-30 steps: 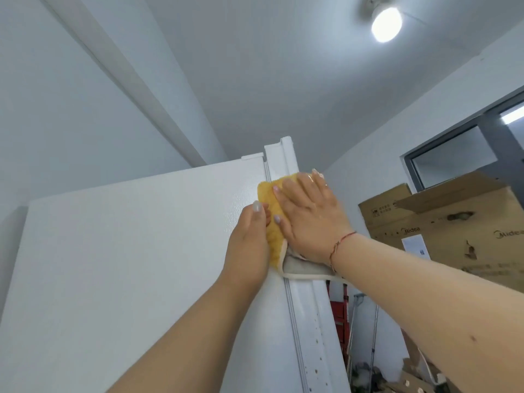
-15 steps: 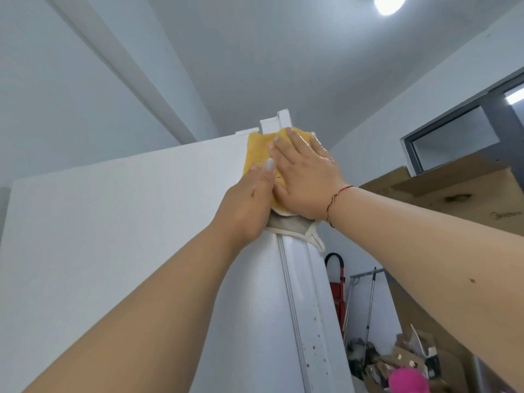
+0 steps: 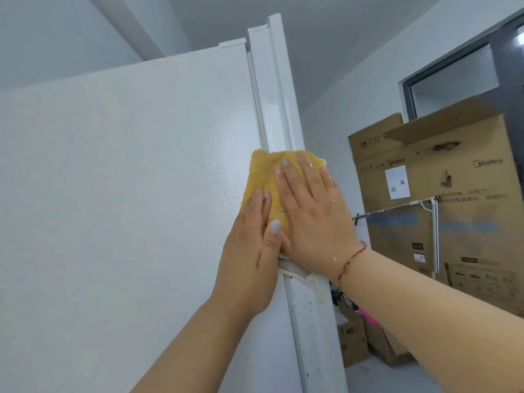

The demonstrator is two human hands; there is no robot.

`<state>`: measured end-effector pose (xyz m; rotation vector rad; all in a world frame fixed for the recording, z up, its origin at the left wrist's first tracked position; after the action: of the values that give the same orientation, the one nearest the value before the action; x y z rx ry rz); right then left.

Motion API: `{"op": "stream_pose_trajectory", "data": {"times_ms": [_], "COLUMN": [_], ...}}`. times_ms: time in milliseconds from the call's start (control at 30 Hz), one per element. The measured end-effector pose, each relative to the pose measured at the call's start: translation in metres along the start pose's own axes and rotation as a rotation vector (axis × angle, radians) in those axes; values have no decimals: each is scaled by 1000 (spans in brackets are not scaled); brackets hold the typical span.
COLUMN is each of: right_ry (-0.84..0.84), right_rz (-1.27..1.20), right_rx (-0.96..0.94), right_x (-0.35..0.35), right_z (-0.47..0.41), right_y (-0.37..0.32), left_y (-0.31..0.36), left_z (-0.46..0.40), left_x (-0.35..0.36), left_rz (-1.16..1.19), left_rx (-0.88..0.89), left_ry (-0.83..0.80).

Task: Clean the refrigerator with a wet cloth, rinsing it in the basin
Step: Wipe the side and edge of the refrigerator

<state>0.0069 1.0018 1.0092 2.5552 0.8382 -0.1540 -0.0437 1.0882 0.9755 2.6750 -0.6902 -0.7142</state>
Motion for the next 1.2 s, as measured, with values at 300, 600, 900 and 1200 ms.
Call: {"op": "stream_pose_trajectory", "data": {"times_ms": [300,600,900,1200], "right_ry": [-49,-58,-110,-85], "right_rz": [44,82,69,101], "right_rx": [1,-55,-123,-149], "right_x": [19,33,45,29], "right_z": [57,117,166,114], "right_y": [-23,-46,-63,-34], "left_y": [-25,-41,-55,-21], "left_z": [52,102,141,101], "left_x": [24,45,66,46], "left_rz": [-53,-152,-188,-292], "left_rx": [-8,-12,-7,59], "left_ry": [-20,-5,10,123]}}
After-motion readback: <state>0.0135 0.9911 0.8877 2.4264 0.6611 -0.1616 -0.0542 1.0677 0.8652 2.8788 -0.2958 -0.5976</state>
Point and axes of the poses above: each hand's wrist, its own z-axis away from the middle knuckle, its own x-axis out of the palm, y = z × x, the point moved 8 cm from there along -z, towards the middle knuckle, and after that the axes turned 7 degrees about -x, right-handed, at the moved point
